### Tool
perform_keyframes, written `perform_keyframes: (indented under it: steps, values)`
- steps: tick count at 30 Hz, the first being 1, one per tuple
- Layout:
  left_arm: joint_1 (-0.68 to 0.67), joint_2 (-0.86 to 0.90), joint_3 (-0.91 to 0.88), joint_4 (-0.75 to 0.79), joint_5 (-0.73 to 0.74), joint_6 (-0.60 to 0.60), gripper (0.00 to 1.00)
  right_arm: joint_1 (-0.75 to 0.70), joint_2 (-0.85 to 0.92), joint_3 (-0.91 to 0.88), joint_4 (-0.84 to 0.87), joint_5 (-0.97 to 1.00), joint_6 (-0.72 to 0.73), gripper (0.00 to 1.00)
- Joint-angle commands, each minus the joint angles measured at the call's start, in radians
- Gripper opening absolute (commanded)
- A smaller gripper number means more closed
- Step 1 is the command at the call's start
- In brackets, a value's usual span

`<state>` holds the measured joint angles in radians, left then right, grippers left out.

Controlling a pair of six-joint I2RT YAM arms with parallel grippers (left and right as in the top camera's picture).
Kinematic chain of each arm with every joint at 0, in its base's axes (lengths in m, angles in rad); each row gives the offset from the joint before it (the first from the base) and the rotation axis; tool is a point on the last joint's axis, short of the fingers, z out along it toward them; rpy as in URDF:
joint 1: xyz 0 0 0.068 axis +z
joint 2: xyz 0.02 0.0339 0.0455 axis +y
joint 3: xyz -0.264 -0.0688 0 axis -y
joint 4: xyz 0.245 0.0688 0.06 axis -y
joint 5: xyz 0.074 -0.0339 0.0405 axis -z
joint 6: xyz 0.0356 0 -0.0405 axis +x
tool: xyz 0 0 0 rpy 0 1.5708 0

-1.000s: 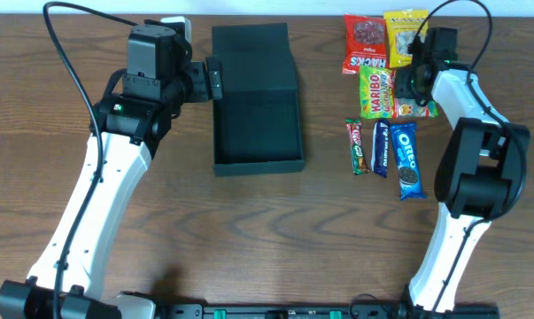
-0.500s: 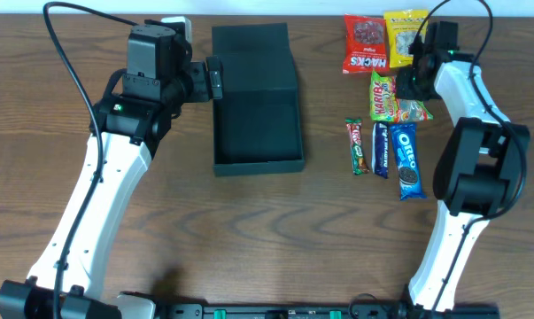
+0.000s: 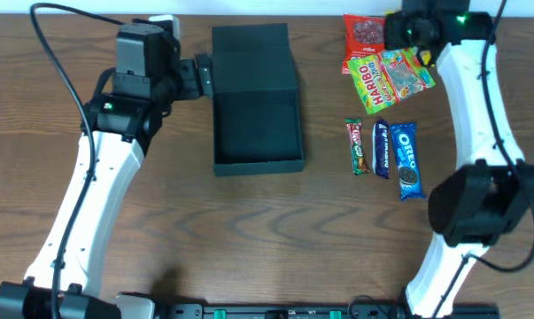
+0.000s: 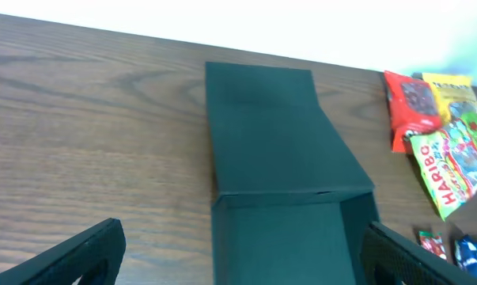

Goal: Pack container
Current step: 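Grasp the green Haribo and clear gummy bags with the right gripper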

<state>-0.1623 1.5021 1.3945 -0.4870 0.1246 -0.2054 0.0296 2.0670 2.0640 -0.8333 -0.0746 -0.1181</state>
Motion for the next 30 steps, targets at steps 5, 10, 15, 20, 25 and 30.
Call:
perform_keyframes:
  steps: [5,10,15,20,25,30]
  values:
    - [0.024,-0.038,-0.002,-0.019,0.001,0.045,0.95,-0.02,0.125,0.001,-0.1,0.094,-0.017,0.67]
    - [0.025,-0.038,-0.002,-0.045,0.007,0.045,0.95,-0.058,0.241,0.001,-0.109,0.105,-0.019,0.78]
    - [0.025,-0.038,-0.002,-0.051,0.007,0.045,0.95,-0.079,0.322,0.001,-0.083,0.109,-0.098,0.8]
    - [0.024,-0.038,-0.002,-0.051,0.007,0.044,0.95,-0.093,0.406,0.001,-0.05,0.146,-0.101,0.79]
    - [0.024,-0.038,-0.002,-0.051,0.007,0.04,0.95,-0.094,0.466,0.001,-0.072,0.146,-0.1,0.22]
    - [0.024,-0.038,-0.002,-0.051,0.007,0.041,0.95,-0.094,0.47,0.001,-0.101,0.146,-0.1,0.01]
